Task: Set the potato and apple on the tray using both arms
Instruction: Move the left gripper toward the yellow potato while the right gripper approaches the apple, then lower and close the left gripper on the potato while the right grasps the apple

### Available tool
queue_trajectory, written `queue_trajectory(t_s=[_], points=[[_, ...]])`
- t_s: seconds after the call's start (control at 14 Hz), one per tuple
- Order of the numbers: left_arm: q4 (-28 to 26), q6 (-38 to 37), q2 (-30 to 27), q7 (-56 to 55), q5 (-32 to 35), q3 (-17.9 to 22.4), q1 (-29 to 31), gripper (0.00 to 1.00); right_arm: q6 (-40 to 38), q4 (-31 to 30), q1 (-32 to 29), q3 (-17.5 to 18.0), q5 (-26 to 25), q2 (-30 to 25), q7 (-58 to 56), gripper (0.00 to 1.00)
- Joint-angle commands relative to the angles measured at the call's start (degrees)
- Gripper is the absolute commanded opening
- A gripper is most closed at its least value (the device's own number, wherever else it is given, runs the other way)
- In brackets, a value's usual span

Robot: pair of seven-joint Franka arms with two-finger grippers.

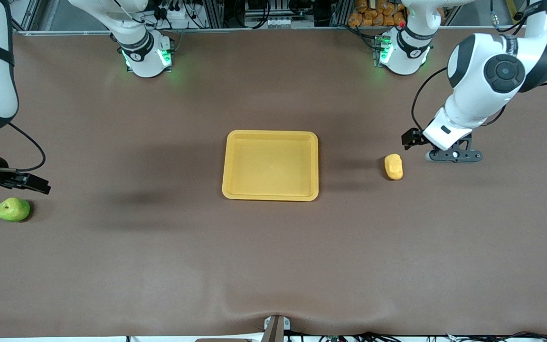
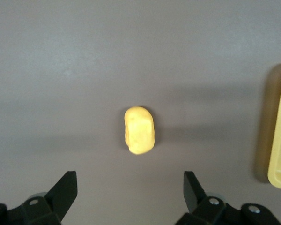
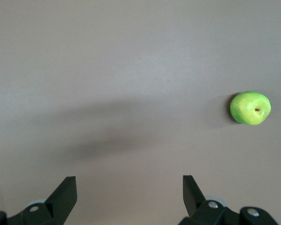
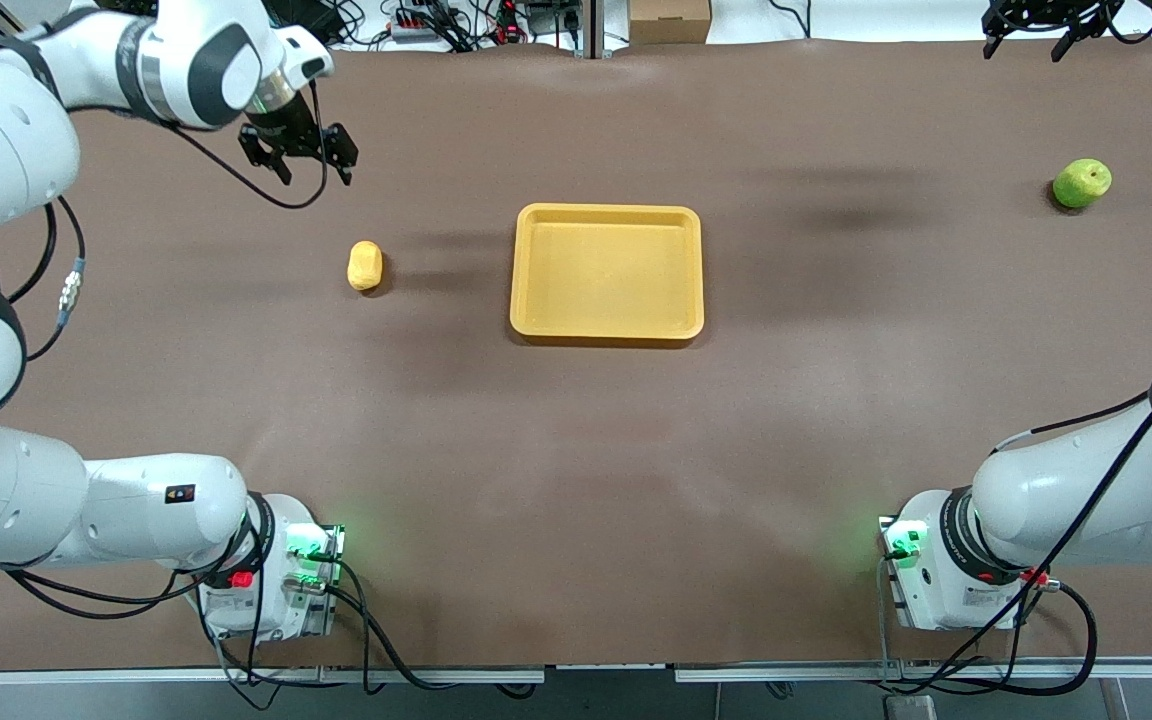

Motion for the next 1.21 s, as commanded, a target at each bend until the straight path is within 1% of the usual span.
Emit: queue_trajectory(t_s=[0.0, 0.14, 0.36, 0.5, 0.71, 1.0, 1.14], points=[[-5.1, 7.0, -0.4, -0.9, -0.1, -0.3, 0.5, 1.00, -0.6, 1.8, -4.9, 0.6, -0.4, 3.4, -2.7, 1.00], [-7.0, 11.1, 1.1, -0.7, -0.1, -0.3, 0.5, 1.00, -0.5, 1.9, -6.9, 0.6, -0.1, 4.5, -4.1, 1.00], [-7.2, 15.3, 4.6, -0.7, -0.1, -0.3, 0.5, 1.00, -0.5, 2.1, -7.8, 0.6, -0.7, 6.1, -4.2, 1.00], [-7.2, 17.5, 6.9, -0.9, -0.1, -0.3, 0.7, 1.00, -0.6, 3.5, -9.1, 0.6, -0.6, 7.2, -4.7, 1.00], [-7.2, 20.7, 10.5, -0.9, -0.1, -0.3, 0.7, 1.00, -0.7, 5.5, -9.5, 0.6, -0.7, 8.8, -6.1, 1.00], [-7.2, 24.4, 14.7, -0.9, -0.1, 0.0, 0.7, 0.96, -0.6, 5.8, -11.3, 0.6, -0.6, 10.3, -7.4, 1.00], [-7.2, 26.0, 16.3, -0.9, -0.1, 0.2, 0.7, 0.94, -0.6, 8.4, -11.6, 0.6, -0.7, 11.9, -9.9, 1.00]])
